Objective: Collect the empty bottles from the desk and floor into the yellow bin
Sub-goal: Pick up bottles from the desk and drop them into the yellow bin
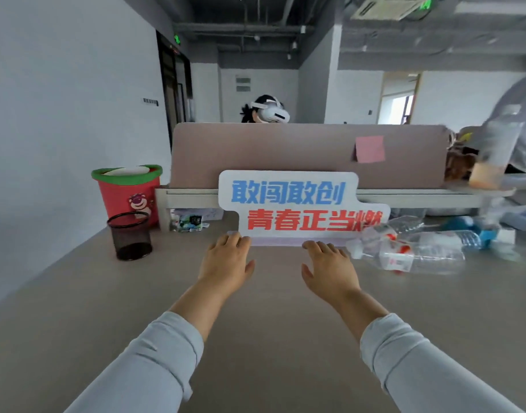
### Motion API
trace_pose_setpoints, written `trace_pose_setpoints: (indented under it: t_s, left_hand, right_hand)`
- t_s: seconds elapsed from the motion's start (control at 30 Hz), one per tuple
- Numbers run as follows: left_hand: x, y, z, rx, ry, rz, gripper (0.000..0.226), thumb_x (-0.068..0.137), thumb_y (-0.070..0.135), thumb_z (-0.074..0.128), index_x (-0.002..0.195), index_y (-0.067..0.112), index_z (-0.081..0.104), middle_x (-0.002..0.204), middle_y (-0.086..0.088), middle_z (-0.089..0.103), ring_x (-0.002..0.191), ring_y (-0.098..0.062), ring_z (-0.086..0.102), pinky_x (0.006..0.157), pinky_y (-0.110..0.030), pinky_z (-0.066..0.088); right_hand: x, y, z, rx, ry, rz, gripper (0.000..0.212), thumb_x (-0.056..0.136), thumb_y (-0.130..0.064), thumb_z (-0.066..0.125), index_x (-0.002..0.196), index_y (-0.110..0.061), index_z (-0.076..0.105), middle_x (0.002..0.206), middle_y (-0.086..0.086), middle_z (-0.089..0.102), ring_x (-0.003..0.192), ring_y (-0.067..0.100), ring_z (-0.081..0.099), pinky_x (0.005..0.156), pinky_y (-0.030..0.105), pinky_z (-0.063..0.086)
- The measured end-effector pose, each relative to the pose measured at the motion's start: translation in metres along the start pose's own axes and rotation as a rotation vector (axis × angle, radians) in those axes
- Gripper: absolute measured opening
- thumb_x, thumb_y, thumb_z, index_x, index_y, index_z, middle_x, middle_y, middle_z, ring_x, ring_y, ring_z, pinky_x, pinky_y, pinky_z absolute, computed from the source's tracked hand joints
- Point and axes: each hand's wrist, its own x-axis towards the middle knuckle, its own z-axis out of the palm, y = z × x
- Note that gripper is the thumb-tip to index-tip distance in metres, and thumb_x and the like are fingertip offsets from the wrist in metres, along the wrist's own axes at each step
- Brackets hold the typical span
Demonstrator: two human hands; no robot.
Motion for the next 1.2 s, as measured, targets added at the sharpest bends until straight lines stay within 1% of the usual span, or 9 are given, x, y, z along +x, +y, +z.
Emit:
trace_pose_setpoints:
  t_s: [0.2,0.43,0.5,0.63,0.87,0.97,1.1,1.13,1.2]
  left_hand:
    - [0.037,0.095,0.015,-0.064,0.041,0.16,0.049,0.094,0.046,0.04,0.136,0.019,0.034,0.138,-0.001,0.04,0.126,-0.02,0.039,0.099,-0.032,0.038]
    - [0.062,0.176,0.039,-0.141,0.035,0.284,0.052,0.093,0.045,0.045,0.136,0.017,0.036,0.138,-0.004,0.04,0.128,-0.022,0.038,0.103,-0.034,0.037]
    - [0.069,0.196,0.046,-0.152,0.027,0.309,0.055,0.09,0.043,0.052,0.136,0.014,0.04,0.137,-0.007,0.042,0.128,-0.025,0.041,0.103,-0.037,0.039]
    - [0.084,0.233,0.062,-0.194,0.084,0.373,0.065,0.063,0.037,0.082,0.116,0.006,0.062,0.117,-0.014,0.062,0.109,-0.034,0.061,0.085,-0.047,0.052]
    - [0.112,0.267,0.083,-0.212,0.158,0.411,0.075,0.059,0.039,0.084,0.122,0.007,0.06,0.126,-0.017,0.059,0.117,-0.038,0.057,0.09,-0.055,0.045]
    - [0.125,0.27,0.093,-0.224,0.18,0.41,0.074,0.068,0.039,0.079,0.13,0.008,0.053,0.136,-0.017,0.05,0.127,-0.038,0.046,0.099,-0.055,0.037]
    - [0.135,0.273,0.098,-0.21,0.062,0.418,0.08,0.088,0.054,0.049,0.15,0.019,0.012,0.159,-0.007,0.006,0.146,-0.028,0.0,0.114,-0.046,-0.003]
    - [0.136,0.274,0.099,-0.171,0.014,0.418,0.082,0.089,0.058,0.045,0.151,0.021,0.005,0.159,-0.005,0.002,0.146,-0.026,-0.004,0.115,-0.047,-0.006]
    - [0.136,0.276,0.099,-0.106,-0.029,0.421,0.087,0.087,0.059,0.047,0.15,0.021,0.002,0.157,-0.004,0.011,0.146,-0.026,0.004,0.115,-0.049,-0.006]
  right_hand:
    - [-0.044,0.098,-0.015,-0.034,0.035,0.22,0.043,0.092,-0.029,0.047,0.134,-0.02,0.041,0.136,-0.001,0.05,0.124,0.021,0.046,0.105,0.033,0.034]
    - [-0.069,0.161,-0.024,-0.031,0.075,0.378,0.044,0.091,-0.027,0.05,0.134,-0.018,0.042,0.138,0.001,0.049,0.127,0.021,0.044,0.106,0.032,0.033]
    - [-0.072,0.176,-0.026,-0.017,0.075,0.417,0.047,0.091,-0.027,0.05,0.136,-0.018,0.04,0.139,0.001,0.048,0.129,0.021,0.042,0.107,0.032,0.031]
    - [-0.076,0.206,-0.027,-0.012,0.098,0.484,0.05,0.09,-0.027,0.052,0.137,-0.019,0.039,0.14,0.0,0.046,0.131,0.021,0.039,0.109,0.034,0.029]
    - [-0.07,0.245,-0.025,-0.025,0.13,0.515,0.05,0.088,-0.026,0.054,0.135,-0.018,0.041,0.137,0.001,0.048,0.128,0.023,0.04,0.107,0.034,0.029]
    - [-0.063,0.259,-0.021,-0.029,0.143,0.517,0.05,0.088,-0.025,0.055,0.135,-0.017,0.042,0.137,0.002,0.048,0.128,0.024,0.04,0.107,0.035,0.029]
    - [-0.055,0.271,-0.018,-0.021,0.174,0.516,0.05,0.087,-0.024,0.056,0.135,-0.017,0.043,0.137,0.002,0.049,0.128,0.024,0.04,0.107,0.036,0.029]
    - [-0.054,0.274,-0.017,-0.022,0.181,0.513,0.049,0.087,-0.024,0.056,0.134,-0.016,0.044,0.136,0.003,0.049,0.128,0.024,0.041,0.107,0.037,0.029]
    - [-0.051,0.278,-0.015,-0.019,0.206,0.51,0.048,0.088,-0.024,0.057,0.133,-0.015,0.045,0.135,0.003,0.051,0.126,0.025,0.043,0.106,0.038,0.031]
